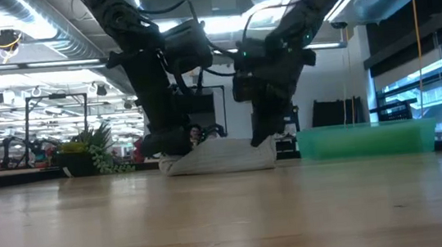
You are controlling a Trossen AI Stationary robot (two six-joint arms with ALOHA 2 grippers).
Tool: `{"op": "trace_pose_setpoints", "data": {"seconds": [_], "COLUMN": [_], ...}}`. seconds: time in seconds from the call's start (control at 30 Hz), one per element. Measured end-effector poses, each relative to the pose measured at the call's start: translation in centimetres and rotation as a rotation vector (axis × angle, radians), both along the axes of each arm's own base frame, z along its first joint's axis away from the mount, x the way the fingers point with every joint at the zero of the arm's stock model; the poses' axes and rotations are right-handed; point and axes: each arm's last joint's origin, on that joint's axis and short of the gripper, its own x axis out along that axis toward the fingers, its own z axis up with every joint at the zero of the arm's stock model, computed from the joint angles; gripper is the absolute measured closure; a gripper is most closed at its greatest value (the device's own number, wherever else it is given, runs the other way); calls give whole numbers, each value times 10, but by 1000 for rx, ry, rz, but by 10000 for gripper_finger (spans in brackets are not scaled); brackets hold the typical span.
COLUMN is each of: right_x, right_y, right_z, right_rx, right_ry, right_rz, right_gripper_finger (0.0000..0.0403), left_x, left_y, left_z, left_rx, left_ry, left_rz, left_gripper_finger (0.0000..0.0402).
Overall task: Roll microfiber towels into tight, uniform cylinder then place into a basket
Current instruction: Roll the gray microfiber cloth
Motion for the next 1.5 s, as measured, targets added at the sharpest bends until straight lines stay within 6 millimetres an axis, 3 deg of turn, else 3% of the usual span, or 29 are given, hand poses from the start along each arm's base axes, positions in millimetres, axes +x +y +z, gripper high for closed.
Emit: {"op": "trace_pose_setpoints", "data": {"seconds": [0.37, 0.63, 0.8, 1.2, 1.5], "right_x": [-1, -1, -1, 0, 0], "right_y": [-19, -19, -19, -17, -17], "right_z": [-30, -32, -33, -34, -34], "right_rx": [40, 26, 22, 12, 14], "right_ry": [50, 55, 60, 71, 72], "right_rz": [-39, -44, -46, -45, -44], "right_gripper_finger": [391, 391, 391, 391, 391], "left_x": [-3, -16, -19, -19, -17], "left_y": [-1, -3, 2, 28, 33], "left_z": [6, 45, 58, 29, 18], "left_rx": [6, -11, 32, 27, -18], "left_ry": [5, -64, -121, -33, -7], "left_rz": [-19, -30, 34, 162, 161], "left_gripper_finger": [401, 402, 402, 402, 402]}}
